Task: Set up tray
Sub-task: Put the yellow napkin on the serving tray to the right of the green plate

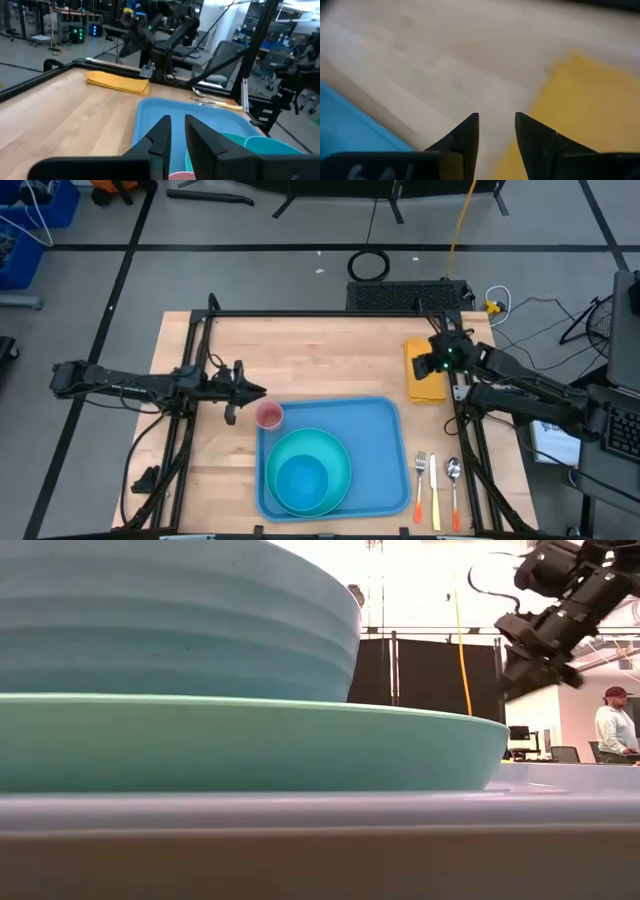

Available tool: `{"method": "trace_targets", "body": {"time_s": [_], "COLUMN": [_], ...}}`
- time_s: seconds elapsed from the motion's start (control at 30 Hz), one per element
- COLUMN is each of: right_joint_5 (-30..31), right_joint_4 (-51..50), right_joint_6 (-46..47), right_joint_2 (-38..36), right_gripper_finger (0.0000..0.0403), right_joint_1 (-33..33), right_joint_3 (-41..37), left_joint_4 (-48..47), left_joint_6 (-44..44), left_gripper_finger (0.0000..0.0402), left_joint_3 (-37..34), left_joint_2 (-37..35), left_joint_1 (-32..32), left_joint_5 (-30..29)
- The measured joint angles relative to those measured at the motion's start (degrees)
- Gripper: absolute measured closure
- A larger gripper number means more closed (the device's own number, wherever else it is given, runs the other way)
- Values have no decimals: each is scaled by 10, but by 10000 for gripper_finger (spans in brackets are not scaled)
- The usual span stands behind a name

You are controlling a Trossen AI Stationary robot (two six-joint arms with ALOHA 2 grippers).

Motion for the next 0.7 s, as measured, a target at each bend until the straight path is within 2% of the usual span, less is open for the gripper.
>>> {"method": "trace_targets", "body": {"time_s": [0.27,0.37,0.5,0.7], "right_joint_5": [-7,-33,-33,-35], "right_joint_4": [-236,-223,-221,-179], "right_joint_6": [76,103,110,109], "right_joint_2": [-29,-50,-67,-80], "right_gripper_finger": [287,288,292,293], "right_joint_1": [-5,-1,7,10], "right_joint_3": [-1,0,0,0], "left_joint_4": [-22,-44,-39,-46], "left_joint_6": [7,26,28,20], "left_gripper_finger": [344,344,344,344], "left_joint_3": [-7,-7,-7,-26], "left_joint_2": [-24,-23,-35,-111], "left_joint_1": [-23,-31,-32,-32], "left_joint_5": [27,26,19,0]}}
